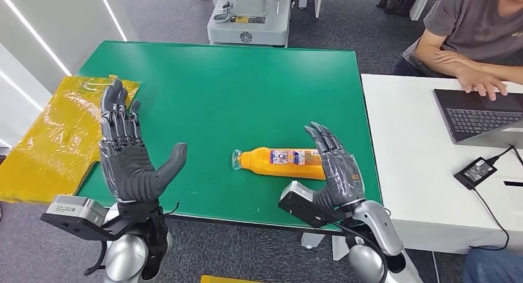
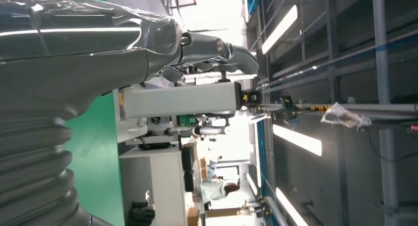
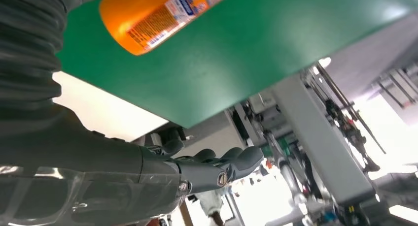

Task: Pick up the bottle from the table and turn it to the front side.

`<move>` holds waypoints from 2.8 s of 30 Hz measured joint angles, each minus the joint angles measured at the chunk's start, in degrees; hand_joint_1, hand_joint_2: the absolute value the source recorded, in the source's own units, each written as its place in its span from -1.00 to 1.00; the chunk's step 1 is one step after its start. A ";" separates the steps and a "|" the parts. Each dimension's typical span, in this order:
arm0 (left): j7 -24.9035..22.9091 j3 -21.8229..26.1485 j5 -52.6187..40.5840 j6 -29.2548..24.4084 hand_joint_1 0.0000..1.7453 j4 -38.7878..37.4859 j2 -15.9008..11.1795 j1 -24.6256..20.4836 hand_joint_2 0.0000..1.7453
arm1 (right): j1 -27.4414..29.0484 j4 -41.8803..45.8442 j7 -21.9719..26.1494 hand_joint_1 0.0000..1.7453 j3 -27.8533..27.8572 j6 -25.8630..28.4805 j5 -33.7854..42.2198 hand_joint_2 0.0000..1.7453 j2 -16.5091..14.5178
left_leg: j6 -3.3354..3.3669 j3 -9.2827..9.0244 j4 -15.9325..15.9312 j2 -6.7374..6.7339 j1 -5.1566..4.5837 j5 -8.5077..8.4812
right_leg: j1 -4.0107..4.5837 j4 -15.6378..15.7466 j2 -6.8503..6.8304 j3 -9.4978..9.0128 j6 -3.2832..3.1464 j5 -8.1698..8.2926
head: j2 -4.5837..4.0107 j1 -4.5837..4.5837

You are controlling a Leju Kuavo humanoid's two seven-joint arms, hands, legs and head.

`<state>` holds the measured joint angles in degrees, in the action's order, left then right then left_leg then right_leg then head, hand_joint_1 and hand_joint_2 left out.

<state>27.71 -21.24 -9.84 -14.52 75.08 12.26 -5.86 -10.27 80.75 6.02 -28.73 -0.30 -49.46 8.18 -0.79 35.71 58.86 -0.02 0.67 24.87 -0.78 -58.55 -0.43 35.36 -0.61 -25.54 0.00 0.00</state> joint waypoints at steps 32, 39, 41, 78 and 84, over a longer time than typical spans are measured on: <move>-1.67 -0.11 0.88 0.72 -1.00 -1.63 0.57 -2.51 1.00 | -37.93 -47.93 8.72 -1.00 -21.83 -26.35 8.55 1.00 -2.70 | 0.03 0.02 0.04 0.00 0.01 -0.03 | 0.01 0.03 0.04 0.00 -0.01 0.04 | 0.00 0.00; -1.69 -0.19 1.76 -0.40 -1.00 -2.35 0.54 -3.28 1.00 | -39.68 -52.41 7.73 -1.00 -24.84 -27.48 9.70 1.00 -3.14 | 0.03 0.04 0.07 0.00 0.01 -0.03 | 0.01 0.05 0.05 -0.01 0.00 0.06 | 0.00 -0.01; -1.60 -0.32 2.27 -0.74 -1.00 -2.76 0.53 -3.60 1.00 | -40.25 -53.41 7.15 -1.00 -25.52 -27.53 9.96 1.00 -3.30 | 0.03 0.03 0.08 -0.01 0.01 -0.03 | 0.01 0.05 0.05 -0.01 0.00 0.06 | 0.00 -0.01; -1.77 -2.80 4.13 -1.44 -1.00 -4.61 0.53 -4.68 1.00 | -37.71 -59.61 -1.16 -0.12 -29.97 -18.57 9.92 1.00 -0.87 | 0.12 0.03 0.11 -0.03 0.01 0.04 | 0.01 0.12 0.08 -0.01 0.00 0.05 | 0.00 0.00; -1.79 -2.83 4.11 -1.40 -1.00 -4.61 0.53 -4.67 1.00 | -37.62 -59.61 -0.97 0.47 -29.86 -18.58 9.90 1.00 -0.81 | 0.12 0.03 0.11 -0.03 0.01 0.04 | 0.01 0.12 0.08 -0.01 0.00 0.05 | 0.00 0.00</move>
<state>25.92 -24.06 -5.73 -15.93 70.47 12.79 -10.53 -47.89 21.14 5.05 -58.59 -18.88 -39.56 7.37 -0.67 35.74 58.97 -0.05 0.68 24.90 -0.77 -58.43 -0.35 35.34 -0.60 -25.49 0.00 0.00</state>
